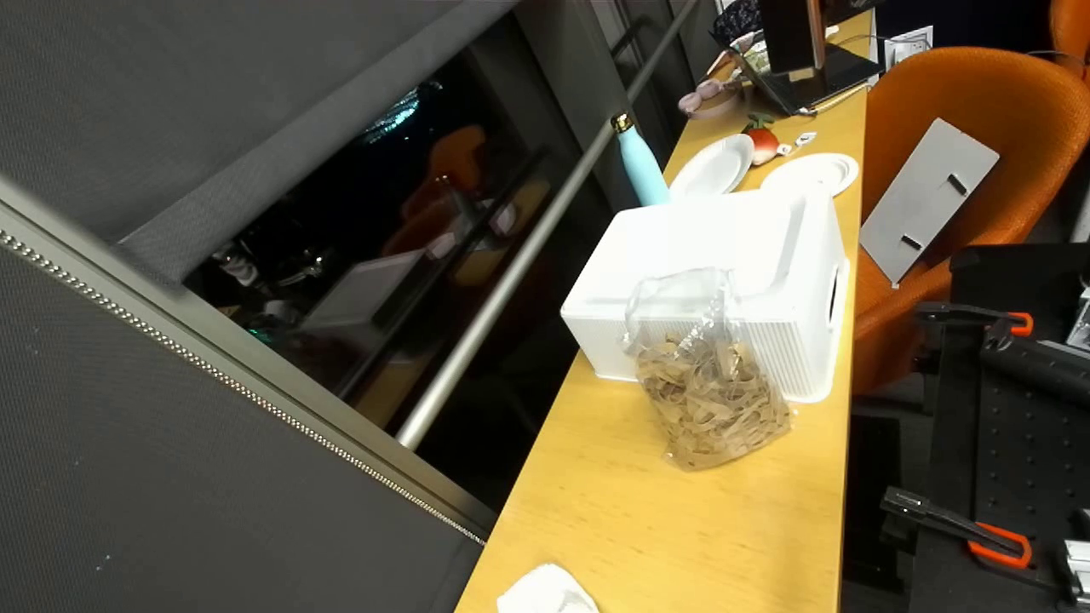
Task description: Take two pinches of rubber bands from the bag and place them on the tub
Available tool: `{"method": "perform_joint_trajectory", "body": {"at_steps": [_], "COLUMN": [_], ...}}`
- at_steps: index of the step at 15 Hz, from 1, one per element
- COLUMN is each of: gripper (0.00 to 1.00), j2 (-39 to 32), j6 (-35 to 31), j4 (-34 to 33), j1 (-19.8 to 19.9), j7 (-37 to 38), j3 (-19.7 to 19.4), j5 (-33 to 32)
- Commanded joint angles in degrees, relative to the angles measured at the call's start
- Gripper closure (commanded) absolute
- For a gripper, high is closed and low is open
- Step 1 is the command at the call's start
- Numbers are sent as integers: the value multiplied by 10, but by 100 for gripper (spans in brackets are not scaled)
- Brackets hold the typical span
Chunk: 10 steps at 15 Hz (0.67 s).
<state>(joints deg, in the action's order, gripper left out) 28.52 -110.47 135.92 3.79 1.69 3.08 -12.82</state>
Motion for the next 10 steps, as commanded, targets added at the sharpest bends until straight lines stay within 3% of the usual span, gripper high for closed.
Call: {"method": "perform_joint_trajectory", "body": {"at_steps": [1,9,10], "gripper": [0,0,25], "j2": [-27,-45,-55], "j6": [-26,-96,-112], "j4": [-18,4,3], "j1": [-19,-39,-40], "j7": [-7,-9,-16], "j3": [-7,-5,-9], "j5": [6,15,15]}}
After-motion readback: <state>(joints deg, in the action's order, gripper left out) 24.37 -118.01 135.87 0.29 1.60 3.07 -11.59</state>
